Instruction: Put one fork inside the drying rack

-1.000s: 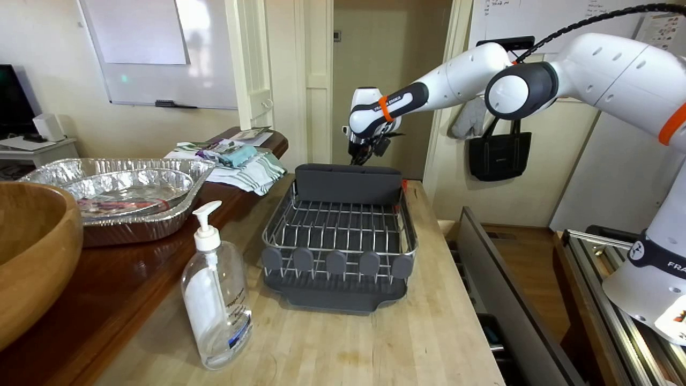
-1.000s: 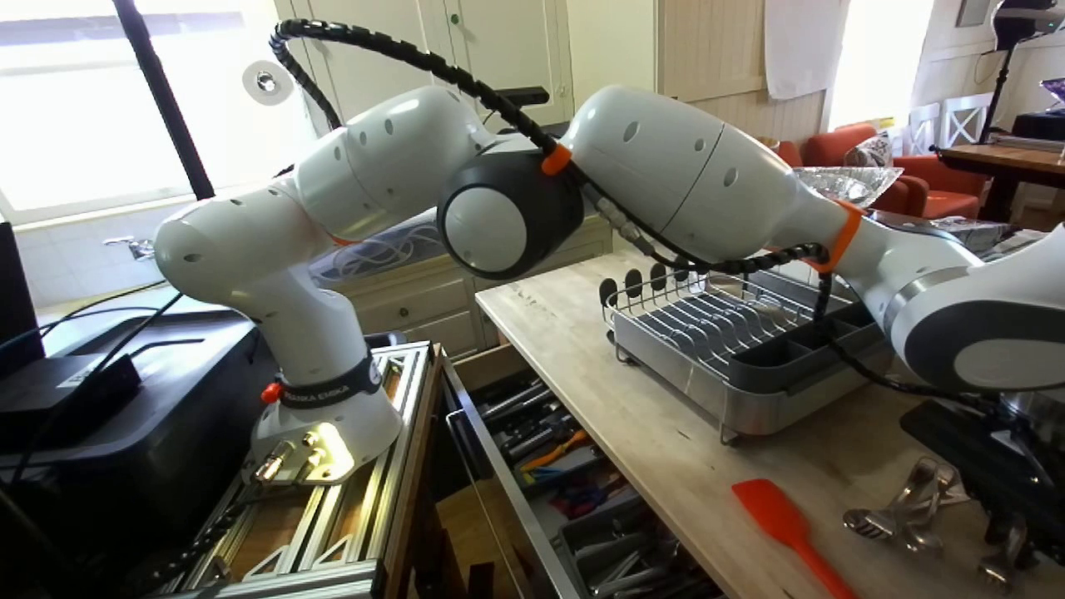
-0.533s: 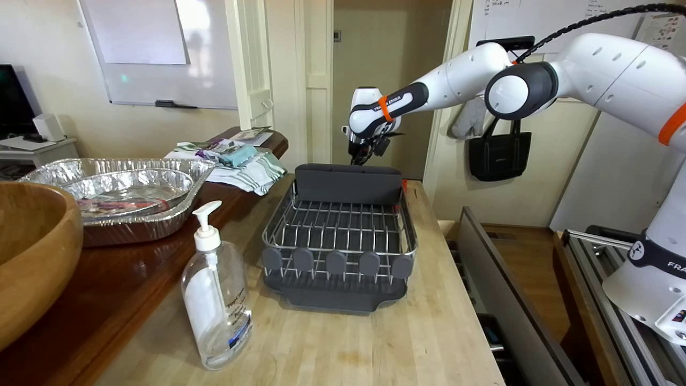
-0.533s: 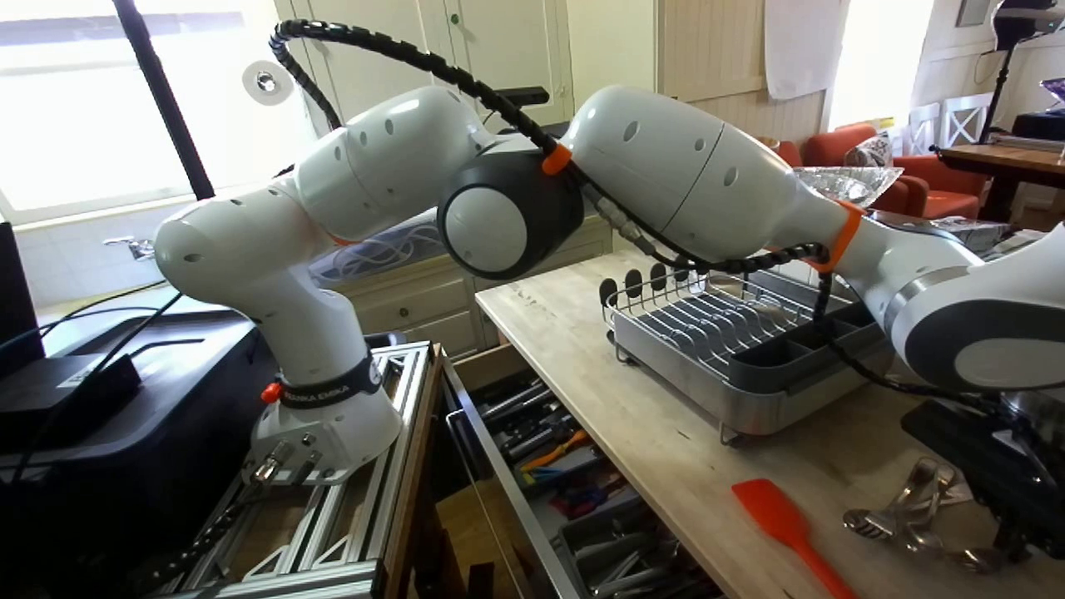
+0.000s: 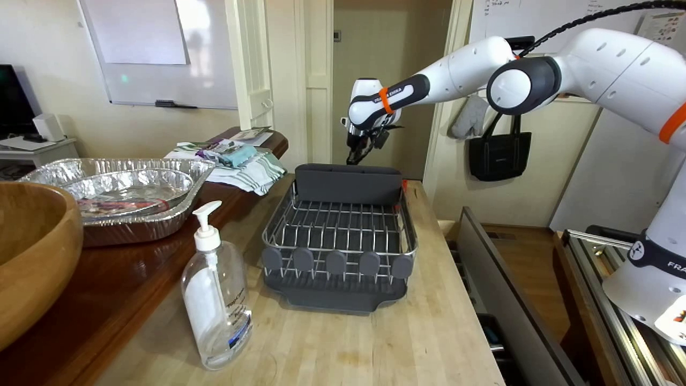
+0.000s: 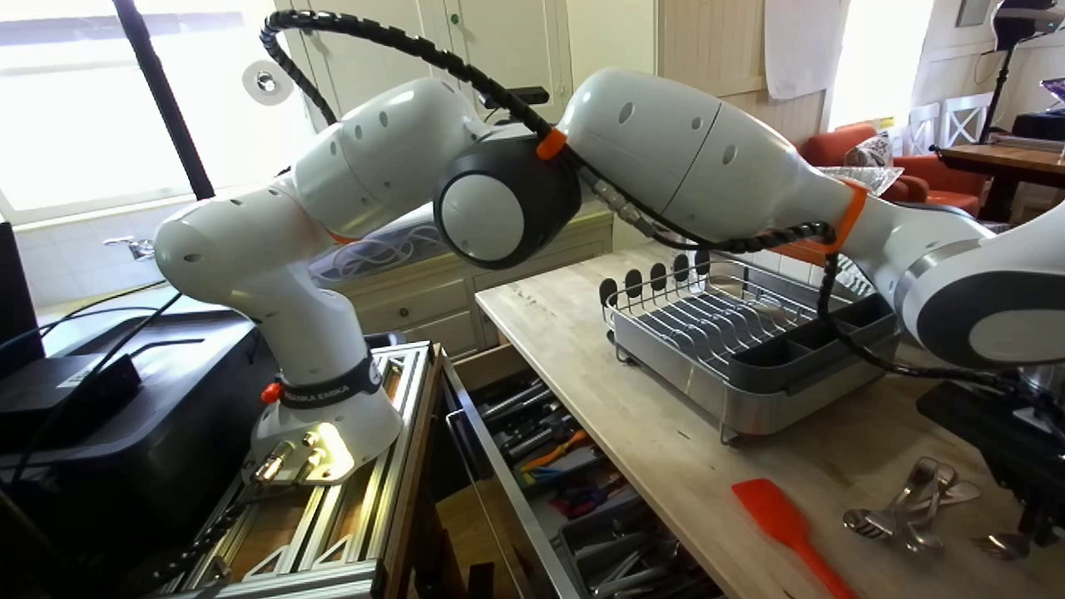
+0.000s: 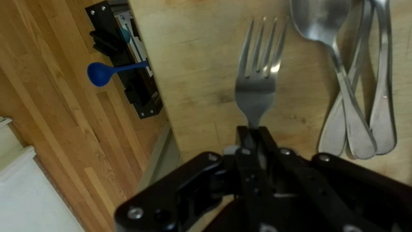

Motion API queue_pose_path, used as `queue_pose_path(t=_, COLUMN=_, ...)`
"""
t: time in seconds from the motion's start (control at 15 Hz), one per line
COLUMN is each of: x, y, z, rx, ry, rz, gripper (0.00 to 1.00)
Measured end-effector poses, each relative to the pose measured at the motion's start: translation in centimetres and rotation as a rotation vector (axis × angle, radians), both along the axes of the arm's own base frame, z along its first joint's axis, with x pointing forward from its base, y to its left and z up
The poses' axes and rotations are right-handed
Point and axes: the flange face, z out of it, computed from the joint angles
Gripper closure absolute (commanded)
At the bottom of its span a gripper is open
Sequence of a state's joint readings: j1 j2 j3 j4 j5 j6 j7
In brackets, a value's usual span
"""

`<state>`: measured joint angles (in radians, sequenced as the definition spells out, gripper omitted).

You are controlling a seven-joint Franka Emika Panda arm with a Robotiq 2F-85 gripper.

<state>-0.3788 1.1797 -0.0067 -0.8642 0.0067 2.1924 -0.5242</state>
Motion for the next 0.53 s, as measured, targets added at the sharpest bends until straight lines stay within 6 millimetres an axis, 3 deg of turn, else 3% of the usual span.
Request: queue_pose_path(t=0.53, x=0.7, y=0.1, z=7.3, rx=-0.049, ry=-0.057, rz=0.027, gripper=0.98)
